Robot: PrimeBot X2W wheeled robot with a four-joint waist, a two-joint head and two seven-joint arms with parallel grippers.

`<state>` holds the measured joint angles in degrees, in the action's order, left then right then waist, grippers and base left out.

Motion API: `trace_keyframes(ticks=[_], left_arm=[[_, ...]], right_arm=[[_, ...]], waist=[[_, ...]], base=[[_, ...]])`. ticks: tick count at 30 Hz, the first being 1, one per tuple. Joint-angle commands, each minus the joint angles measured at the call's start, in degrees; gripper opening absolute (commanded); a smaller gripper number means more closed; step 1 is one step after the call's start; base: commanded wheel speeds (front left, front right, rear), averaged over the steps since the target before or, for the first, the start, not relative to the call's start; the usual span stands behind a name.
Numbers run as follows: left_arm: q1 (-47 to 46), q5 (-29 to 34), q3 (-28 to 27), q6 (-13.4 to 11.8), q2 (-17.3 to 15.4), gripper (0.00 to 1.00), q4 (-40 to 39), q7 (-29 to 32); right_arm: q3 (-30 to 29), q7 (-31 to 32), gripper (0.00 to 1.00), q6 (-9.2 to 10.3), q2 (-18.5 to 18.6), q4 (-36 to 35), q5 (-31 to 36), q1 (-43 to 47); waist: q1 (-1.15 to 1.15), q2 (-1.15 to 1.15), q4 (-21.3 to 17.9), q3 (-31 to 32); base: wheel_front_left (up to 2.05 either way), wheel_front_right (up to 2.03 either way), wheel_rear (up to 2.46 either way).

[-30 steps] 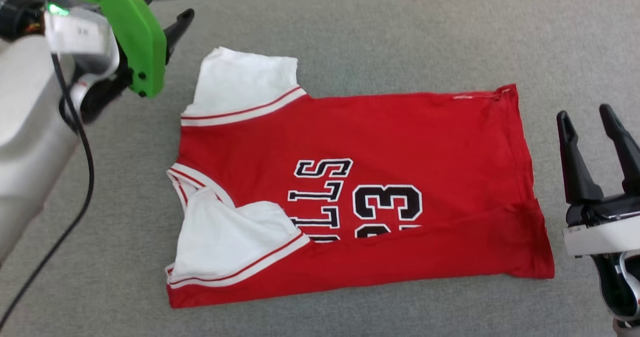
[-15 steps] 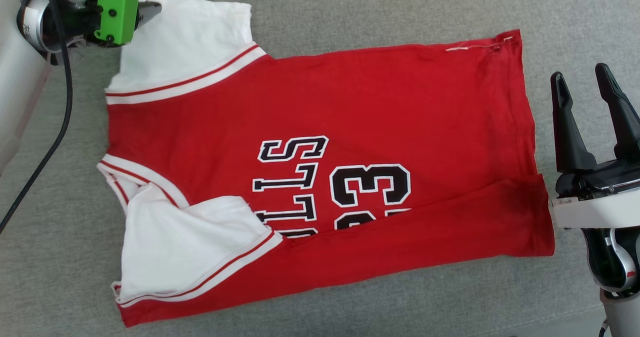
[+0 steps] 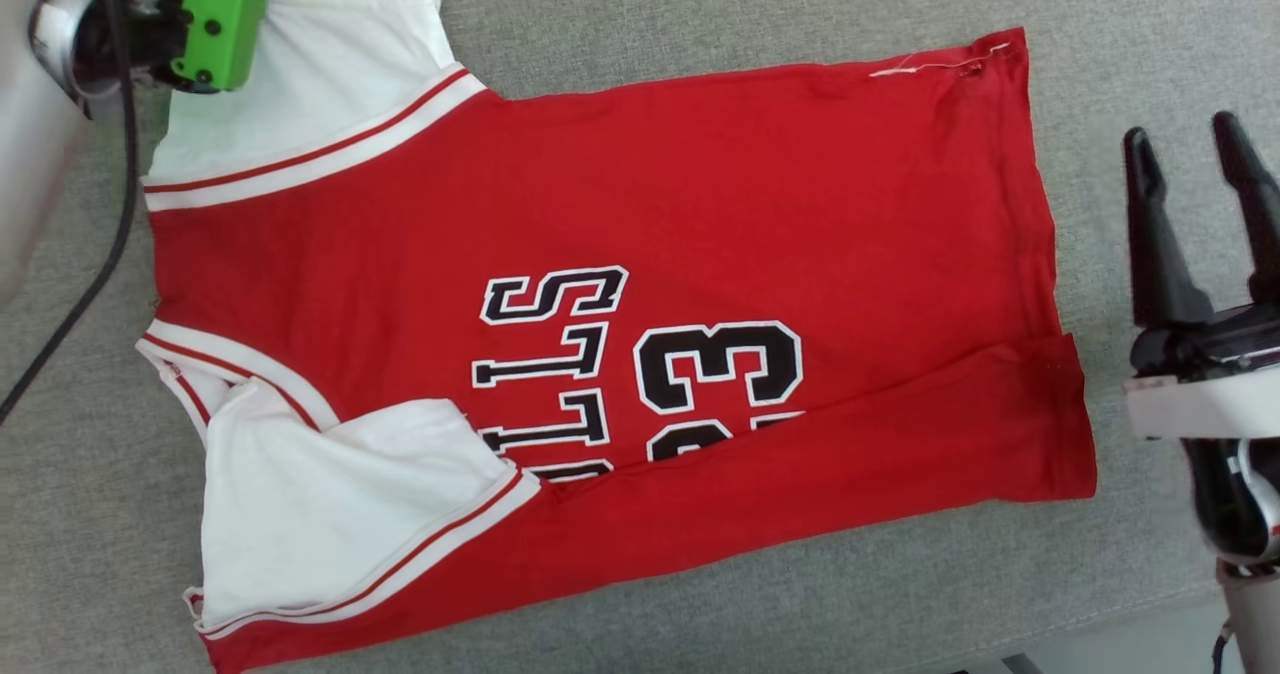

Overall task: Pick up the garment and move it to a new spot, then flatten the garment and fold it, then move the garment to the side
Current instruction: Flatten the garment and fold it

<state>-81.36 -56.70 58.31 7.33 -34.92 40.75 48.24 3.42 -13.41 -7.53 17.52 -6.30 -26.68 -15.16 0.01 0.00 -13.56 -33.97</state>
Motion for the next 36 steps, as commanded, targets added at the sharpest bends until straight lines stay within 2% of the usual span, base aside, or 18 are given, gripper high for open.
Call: trace_keyframes(ticks=[1,6,10,16,17,18,20,24,31,36], left_arm=[[2.85,0.10,1.27,0.11,-0.06,0.00,0.57,-0.82],[2.99,0.05,1.09,0.13,0.33,0.00,-1.86,-5.95],[4.00,0.37,2.63,0.14,-0.01,0.00,-5.67,-8.91],[5.74,0.27,3.47,0.15,-0.83,0.00,-11.06,-13.84],[6.67,0.48,3.52,0.15,-0.83,0.00,-13.39,-16.20],[7.37,1.18,3.68,0.08,-0.78,0.00,-15.46,-18.10],[7.84,1.54,3.58,-0.23,-0.70,0.00,-16.98,-19.49],[8.33,2.06,3.54,-0.72,-0.49,0.00,-19.48,-21.11],[8.33,3.19,3.68,-1.20,-0.76,0.00,-22.60,-22.59],[8.51,3.43,3.60,-1.24,-0.96,0.00,-23.29,-23.62]], right_arm=[[-0.72,-0.49,1.00,0.04,0.85,-0.05,-0.30,-1.79],[-2.32,2.53,1.00,0.04,4.58,-0.60,-0.34,-5.11],[-1.38,12.17,1.00,0.04,10.19,0.57,-3.15,-9.06],[4.66,33.86,1.00,0.04,19.55,4.24,-11.53,-16.37],[8.06,45.20,1.00,0.04,22.81,7.20,-16.07,-19.65],[10.71,52.94,1.00,0.04,24.21,9.98,-19.27,-22.38],[12.59,56.95,1.00,0.04,24.74,12.25,-20.22,-24.15],[15.15,59.71,1.00,0.04,24.48,16.79,-19.85,-26.79],[18.62,57.94,1.00,0.04,21.55,24.74,-18.21,-30.82],[24.03,57.35,1.00,0.04,20.28,30.78,-17.00,-31.09]], waist=[[-0.01,0.00,0.86,1.20],[-0.01,0.00,2.55,3.89],[-0.01,0.00,4.73,5.99],[-0.01,0.00,7.48,7.55],[-0.01,0.00,8.91,7.77],[-0.01,0.00,10.16,7.62],[-0.01,0.00,11.07,7.27],[-0.01,0.00,12.72,6.26],[-0.01,0.00,14.29,4.40],[-0.01,0.00,14.51,3.99]], base=[[0.00,0.00,0.00],[0.00,0.00,0.00],[0.00,0.00,0.00],[0.00,0.00,0.00],[0.00,0.00,0.00],[0.00,0.00,0.00],[0.00,0.00,0.00],[0.00,0.00,0.00],[0.00,0.00,0.00],[0.00,0.00,0.00]])
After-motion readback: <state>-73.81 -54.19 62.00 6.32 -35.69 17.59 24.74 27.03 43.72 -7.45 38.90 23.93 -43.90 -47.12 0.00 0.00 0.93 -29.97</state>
